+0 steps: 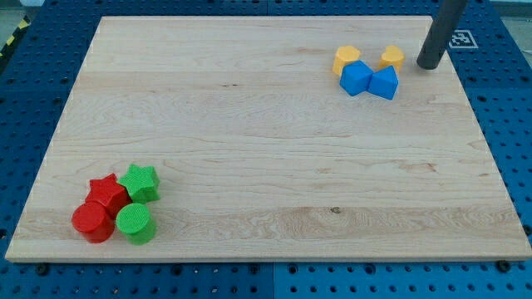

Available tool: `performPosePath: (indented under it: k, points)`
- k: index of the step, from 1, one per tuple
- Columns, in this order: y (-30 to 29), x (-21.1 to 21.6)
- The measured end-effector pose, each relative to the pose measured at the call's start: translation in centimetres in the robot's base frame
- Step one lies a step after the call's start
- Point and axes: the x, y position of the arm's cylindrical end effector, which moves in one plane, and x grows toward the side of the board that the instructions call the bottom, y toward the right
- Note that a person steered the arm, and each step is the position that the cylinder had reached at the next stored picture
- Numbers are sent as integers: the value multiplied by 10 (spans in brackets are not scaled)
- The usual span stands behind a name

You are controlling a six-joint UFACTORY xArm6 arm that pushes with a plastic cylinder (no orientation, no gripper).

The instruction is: Move the yellow heart to the right side of the yellow hexagon

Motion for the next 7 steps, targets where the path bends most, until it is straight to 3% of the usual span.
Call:
performPosePath:
  k: [4,7]
  points:
    - [-10,-6]
    - [-49,-6]
